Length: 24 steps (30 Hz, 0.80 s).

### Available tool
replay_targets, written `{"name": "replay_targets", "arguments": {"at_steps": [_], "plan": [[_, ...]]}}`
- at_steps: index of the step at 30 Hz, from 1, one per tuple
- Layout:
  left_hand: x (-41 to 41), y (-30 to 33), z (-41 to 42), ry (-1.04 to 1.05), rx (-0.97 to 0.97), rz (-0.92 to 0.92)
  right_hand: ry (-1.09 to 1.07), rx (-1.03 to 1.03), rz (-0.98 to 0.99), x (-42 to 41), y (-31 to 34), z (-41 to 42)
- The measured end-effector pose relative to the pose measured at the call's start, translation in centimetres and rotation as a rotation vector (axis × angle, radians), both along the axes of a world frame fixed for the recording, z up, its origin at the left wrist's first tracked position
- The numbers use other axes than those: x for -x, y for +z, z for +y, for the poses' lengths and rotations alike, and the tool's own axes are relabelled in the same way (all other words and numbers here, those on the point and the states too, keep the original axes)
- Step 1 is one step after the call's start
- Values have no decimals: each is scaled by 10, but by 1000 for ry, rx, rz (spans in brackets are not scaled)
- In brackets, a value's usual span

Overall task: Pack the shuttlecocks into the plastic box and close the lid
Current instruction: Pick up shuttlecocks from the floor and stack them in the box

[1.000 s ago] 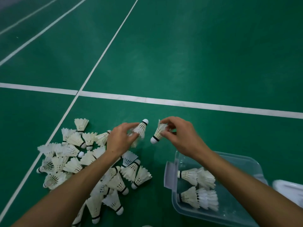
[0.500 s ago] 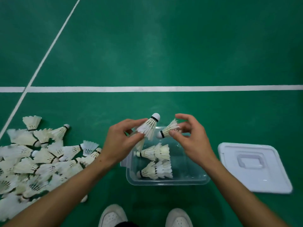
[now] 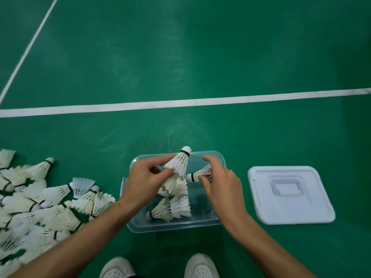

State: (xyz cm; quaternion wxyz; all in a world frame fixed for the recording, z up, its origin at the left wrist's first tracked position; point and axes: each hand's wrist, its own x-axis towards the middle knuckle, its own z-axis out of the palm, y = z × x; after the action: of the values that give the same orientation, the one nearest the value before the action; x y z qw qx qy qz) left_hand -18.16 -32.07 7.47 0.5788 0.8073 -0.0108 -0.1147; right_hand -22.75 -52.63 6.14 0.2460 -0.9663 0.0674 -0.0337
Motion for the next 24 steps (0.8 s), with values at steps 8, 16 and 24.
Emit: {"name": "replay_targets", "arguments": {"at_steps": [8, 16, 24], "plan": [[3, -1, -13, 75, 29, 184, -24, 31, 111, -7, -19, 12], [7, 3, -13, 78, -12, 174, -47, 21, 120, -10, -28, 17], [12, 0, 0, 60, -63, 178, -51, 50, 120, -8, -35, 16]]}}
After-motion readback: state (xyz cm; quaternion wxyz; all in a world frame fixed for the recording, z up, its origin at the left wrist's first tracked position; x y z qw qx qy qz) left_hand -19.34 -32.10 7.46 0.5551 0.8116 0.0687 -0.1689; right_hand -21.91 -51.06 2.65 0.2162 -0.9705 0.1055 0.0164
